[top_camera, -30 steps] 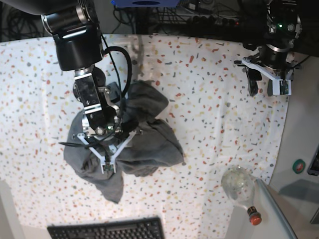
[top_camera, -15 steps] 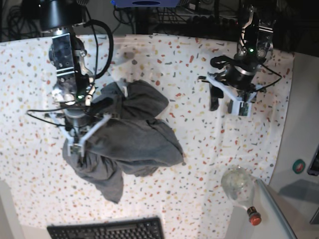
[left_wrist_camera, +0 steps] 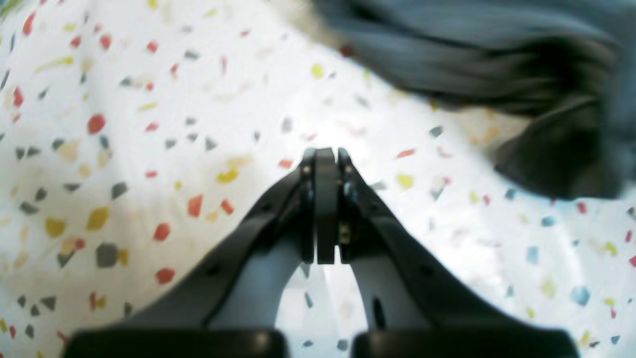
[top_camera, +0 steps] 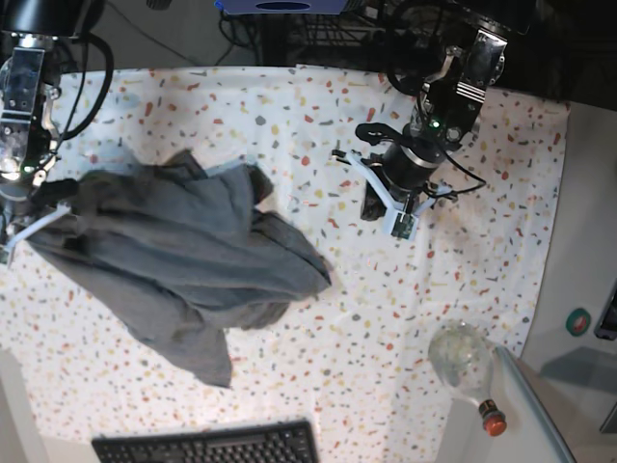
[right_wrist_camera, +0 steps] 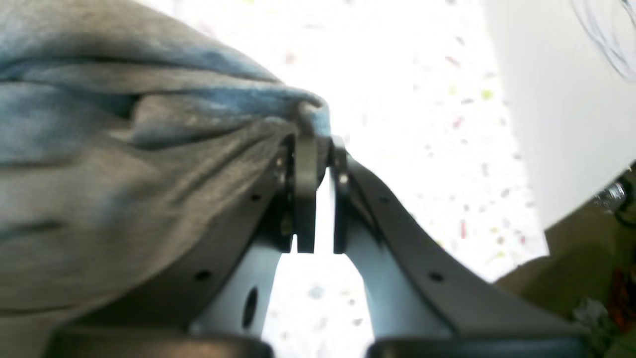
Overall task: Layout the t-shirt on the table in an organized manner, then fold the t-shirt properly
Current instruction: 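Drag the held shirt away from the left gripper, spreading it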
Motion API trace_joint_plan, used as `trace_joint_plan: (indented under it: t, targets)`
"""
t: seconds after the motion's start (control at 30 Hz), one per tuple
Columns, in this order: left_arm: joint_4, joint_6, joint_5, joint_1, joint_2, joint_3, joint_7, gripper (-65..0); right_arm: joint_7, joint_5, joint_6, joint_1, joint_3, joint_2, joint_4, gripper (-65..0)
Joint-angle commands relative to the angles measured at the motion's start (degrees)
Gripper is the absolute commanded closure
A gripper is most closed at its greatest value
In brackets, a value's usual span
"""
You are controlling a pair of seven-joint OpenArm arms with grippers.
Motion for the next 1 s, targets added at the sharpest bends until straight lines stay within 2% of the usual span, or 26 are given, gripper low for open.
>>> trace_joint_plan:
  t: [0.0,0.3,0.37,0.43,0.47,0.53,0.6,0.67,0.7,0.77,0.83,0.9,0.97]
  targets:
    - [0.96,-0.19,-0.26,-0.24,-0.2,-0.11,-1.18,0.0,1.33,-0.27,-0.31,0.8,-0.1,0.39,0.93,0.0]
    - [0.96,-0.1,-0.62,0.9,-0.2,0.51,-1.18,-0.3,1.42,-0.19,-0.31,0.8,0.34,-0.93,-1.7,0.0]
    - [0.96,-0.1,-0.7,1.25,-0.28,0.6,-1.18,-11.0,1.42,-0.19,-0.31,0.8,0.34,-0.93,-1.7,0.0]
    - [1.14,-0.19,-0.7,2.75,-0.28,0.16,-1.18,-24.5,1.33,-0.19,-0.31,0.71,0.34,-0.93,-1.7,0.0]
    - [1.66,-0.19,-0.7,3.28,-0.37,0.07,-1.18,-29.3,1.07,-0.19,-0.31,0.71,0.34,-1.02,-1.62,-4.8]
    - [2.81,-0.28,-0.7,4.6,-0.37,-0.02,-1.18,-36.2,1.25,-0.1,-0.31,-0.34,1.13,-1.1,-1.0,-23.6]
    - [4.21,-0.28,-0.7,6.0,-0.72,-0.02,-1.18,-38.3,1.51,1.48,-0.31,-1.66,3.24,-2.42,1.2,-41.6]
    - [5.18,-0.28,-0.7,6.71,-1.25,0.77,-1.18,-38.2,3.53,6.06,-0.31,-3.42,7.02,-4.62,4.36,-54.0]
    - [5.18,-0.28,-0.7,6.71,-0.99,1.39,-1.18,-38.2,5.73,8.87,-0.31,-4.65,8.87,-5.5,5.42,-56.3]
    - [4.92,-0.28,-0.62,6.44,-0.99,2.97,-1.18,-38.2,9.25,14.76,-0.22,-6.58,10.72,-5.85,5.77,-55.7]
    - [4.83,-0.28,-0.62,6.27,-0.99,3.94,-1.18,-38.2,10.65,19.33,0.31,-7.73,10.89,-4.88,5.51,-55.7]
    - [4.65,-0.28,-0.62,6.27,-0.9,4.2,-1.18,-38.2,10.65,23.2,2.94,-7.99,11.07,-4.36,4.89,-55.7]
    - [4.57,-0.28,-0.62,6.18,-0.81,4.2,-1.18,-38.2,11.0,25.66,7.43,-7.64,11.24,-4.27,1.64,-55.7]
